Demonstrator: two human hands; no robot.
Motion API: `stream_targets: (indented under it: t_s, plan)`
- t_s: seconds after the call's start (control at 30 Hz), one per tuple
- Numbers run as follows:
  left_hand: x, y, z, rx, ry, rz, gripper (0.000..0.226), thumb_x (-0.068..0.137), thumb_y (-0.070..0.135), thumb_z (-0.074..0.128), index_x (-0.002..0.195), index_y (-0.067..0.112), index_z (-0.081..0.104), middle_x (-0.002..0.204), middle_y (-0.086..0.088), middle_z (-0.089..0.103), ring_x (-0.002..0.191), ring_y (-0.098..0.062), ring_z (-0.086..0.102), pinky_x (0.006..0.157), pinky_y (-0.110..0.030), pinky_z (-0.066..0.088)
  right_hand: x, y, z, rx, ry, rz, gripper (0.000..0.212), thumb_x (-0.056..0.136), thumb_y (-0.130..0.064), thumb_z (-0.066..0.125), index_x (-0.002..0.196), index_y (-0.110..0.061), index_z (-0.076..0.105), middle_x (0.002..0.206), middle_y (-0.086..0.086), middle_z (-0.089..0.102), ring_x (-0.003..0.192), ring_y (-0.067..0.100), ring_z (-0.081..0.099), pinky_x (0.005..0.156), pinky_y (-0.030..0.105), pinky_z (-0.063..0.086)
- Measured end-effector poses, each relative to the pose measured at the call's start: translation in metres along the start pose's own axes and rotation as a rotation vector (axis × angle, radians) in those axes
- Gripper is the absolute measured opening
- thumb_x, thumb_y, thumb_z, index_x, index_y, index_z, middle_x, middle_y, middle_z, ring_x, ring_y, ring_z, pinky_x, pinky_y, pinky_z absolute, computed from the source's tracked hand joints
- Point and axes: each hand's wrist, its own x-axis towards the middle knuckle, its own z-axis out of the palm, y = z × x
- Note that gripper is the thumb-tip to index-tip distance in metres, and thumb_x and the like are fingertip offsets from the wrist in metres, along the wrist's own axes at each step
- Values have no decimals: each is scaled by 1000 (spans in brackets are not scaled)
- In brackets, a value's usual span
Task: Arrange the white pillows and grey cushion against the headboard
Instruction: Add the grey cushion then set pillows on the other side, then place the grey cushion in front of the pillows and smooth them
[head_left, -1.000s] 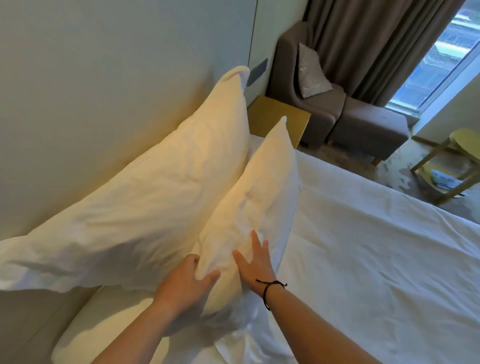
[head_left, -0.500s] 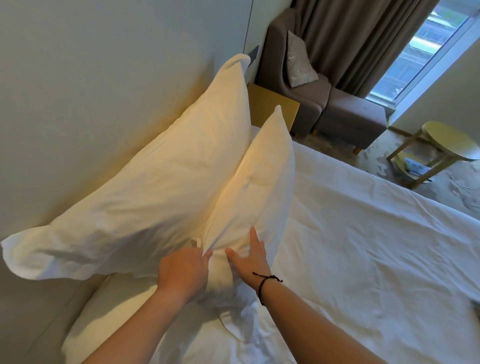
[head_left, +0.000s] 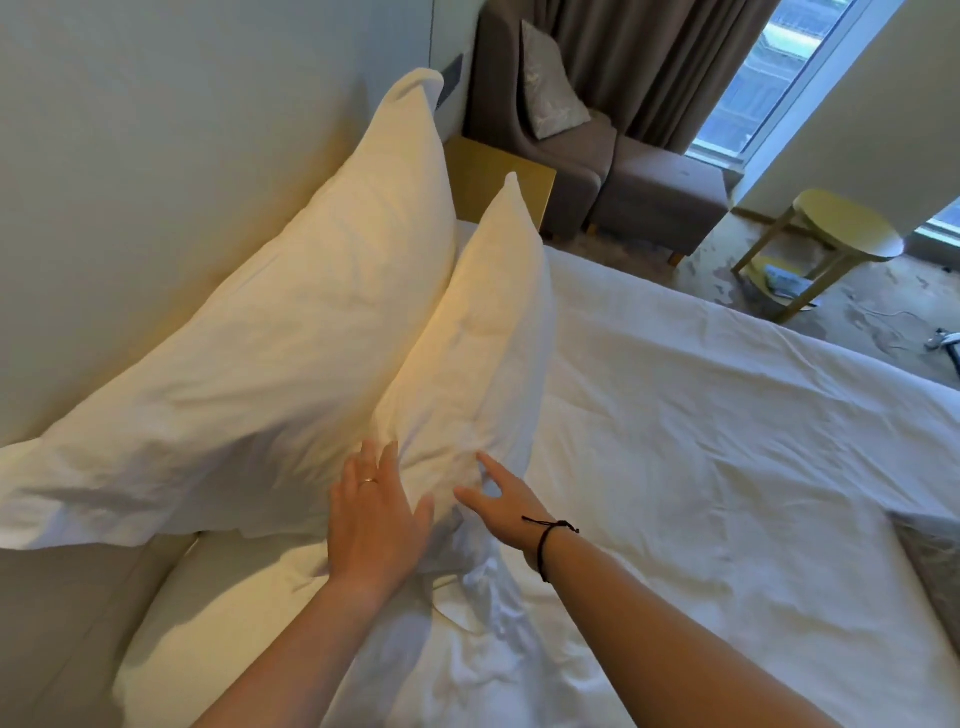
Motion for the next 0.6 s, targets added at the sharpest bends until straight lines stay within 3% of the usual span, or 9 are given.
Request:
stream_targets:
  t_s: [0.1, 0.2, 0.27, 0.37, 0.43, 0.6]
  plan:
    - [-15, 46, 14, 47, 2, 180, 75, 93, 48, 51, 154, 15, 23, 163, -20, 8, 150, -37, 1, 121, -49, 11, -29, 33, -12, 42, 114, 9, 84, 82, -56, 66, 150, -45, 18, 162, -8, -6, 146, 22, 22, 114, 42, 33]
    - [-34, 97, 40, 23, -73, 340, 66, 93, 47, 53, 150, 20, 33, 162, -15, 20, 150, -34, 10, 121, -45, 16, -57, 85, -42, 88, 281, 67, 82, 83, -49, 68, 149, -45, 19, 161, -7, -12, 142, 24, 31, 109, 43, 40]
    - [-49, 132, 63, -19, -172, 374, 54, 92, 45, 55, 141, 22, 48, 152, -8, 42, 142, -28, 33, 115, -40, 29, -76, 129, -73, 126, 317, 125, 77, 86, -44, 66, 149, -42, 21, 162, -4, -6, 143, 23, 29, 111, 41, 38]
    - [-75, 188, 104, -38, -315, 354, 35, 93, 48, 50, 124, 33, 57, 128, 9, 62, 118, -15, 57, 92, -34, 45, -106, 208, -133, 149, 366, 193, 71, 88, -43, 64, 149, -35, 27, 159, -2, 20, 141, 21, 32, 113, 41, 35]
    - [-96, 230, 138, -53, -399, 335, 31, 93, 48, 49, 120, 36, 56, 120, 13, 64, 110, -12, 60, 84, -32, 48, -128, 268, -178, 153, 368, 232, 69, 89, -43, 63, 148, -33, 30, 155, -4, 31, 139, 20, 36, 112, 40, 36]
    - [-155, 356, 223, -150, -565, 224, 30, 93, 43, 54, 119, 31, 60, 109, 10, 65, 98, -12, 60, 87, -36, 52, -182, 420, -298, 104, 421, 339, 66, 91, -42, 62, 148, -27, 33, 153, 0, 38, 138, 21, 38, 108, 36, 35]
